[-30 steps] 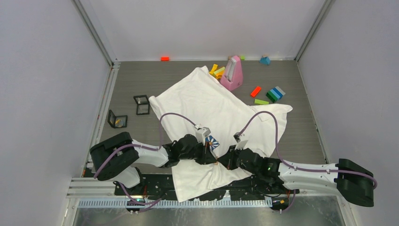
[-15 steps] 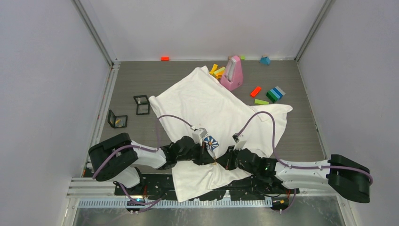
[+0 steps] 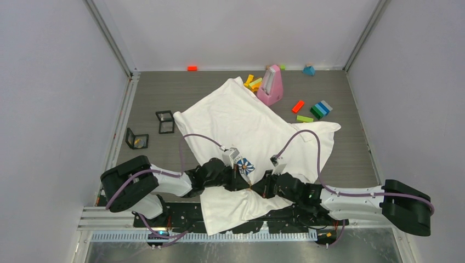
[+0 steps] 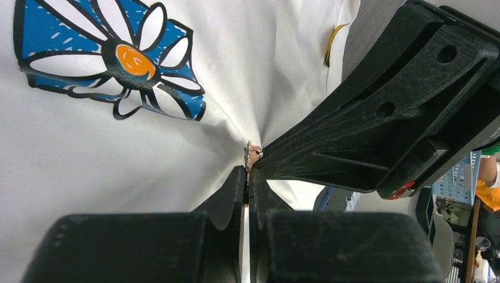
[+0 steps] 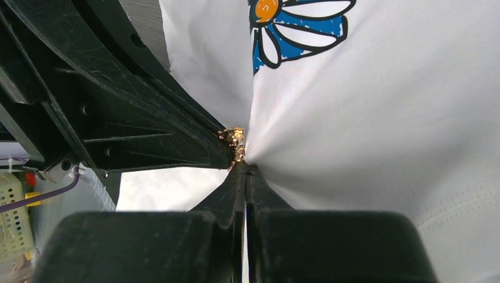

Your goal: Pin the brooch onto the clothing

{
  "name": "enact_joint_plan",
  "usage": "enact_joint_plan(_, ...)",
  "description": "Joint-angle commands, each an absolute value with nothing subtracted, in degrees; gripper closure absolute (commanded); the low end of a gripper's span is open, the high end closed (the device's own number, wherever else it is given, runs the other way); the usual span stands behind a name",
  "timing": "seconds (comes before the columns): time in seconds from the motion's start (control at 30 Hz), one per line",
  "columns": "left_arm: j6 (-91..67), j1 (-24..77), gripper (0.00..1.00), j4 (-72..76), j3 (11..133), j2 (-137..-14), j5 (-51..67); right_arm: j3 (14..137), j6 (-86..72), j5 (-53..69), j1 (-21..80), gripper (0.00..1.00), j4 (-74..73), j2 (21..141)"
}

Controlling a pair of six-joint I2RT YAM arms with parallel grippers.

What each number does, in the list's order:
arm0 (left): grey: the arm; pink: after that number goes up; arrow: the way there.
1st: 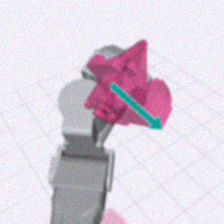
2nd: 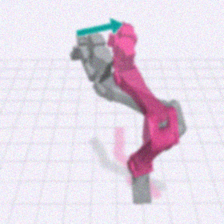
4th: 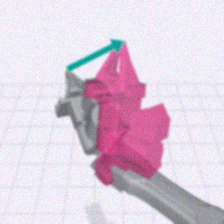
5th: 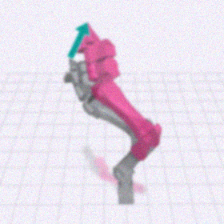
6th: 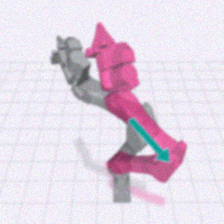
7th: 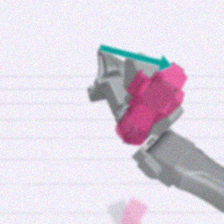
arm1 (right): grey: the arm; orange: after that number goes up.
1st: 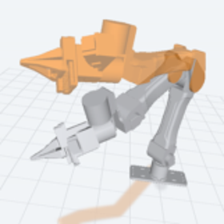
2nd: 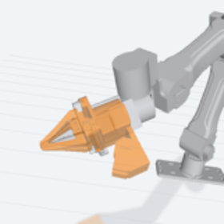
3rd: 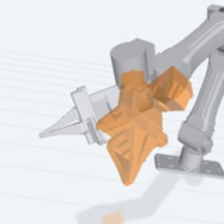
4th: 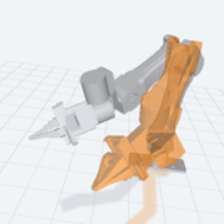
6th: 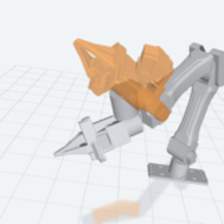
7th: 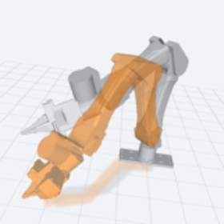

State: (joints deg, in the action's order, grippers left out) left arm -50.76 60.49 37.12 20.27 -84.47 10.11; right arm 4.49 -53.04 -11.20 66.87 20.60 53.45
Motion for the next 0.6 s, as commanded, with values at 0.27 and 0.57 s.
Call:
enact_joint_plan(0.27,-51.7,58.8,1.00,43.0,20.4,-83.1,10.7,6.3,-53.5,-13.5,67.0,0.63,10.8,39.6)
enact_joint_plan(0.57,-51.6,58.7,1.00,43.5,20.8,-83.5,11.6,4.8,-53.4,-17.1,67.1,0.58,2.3,28.8)
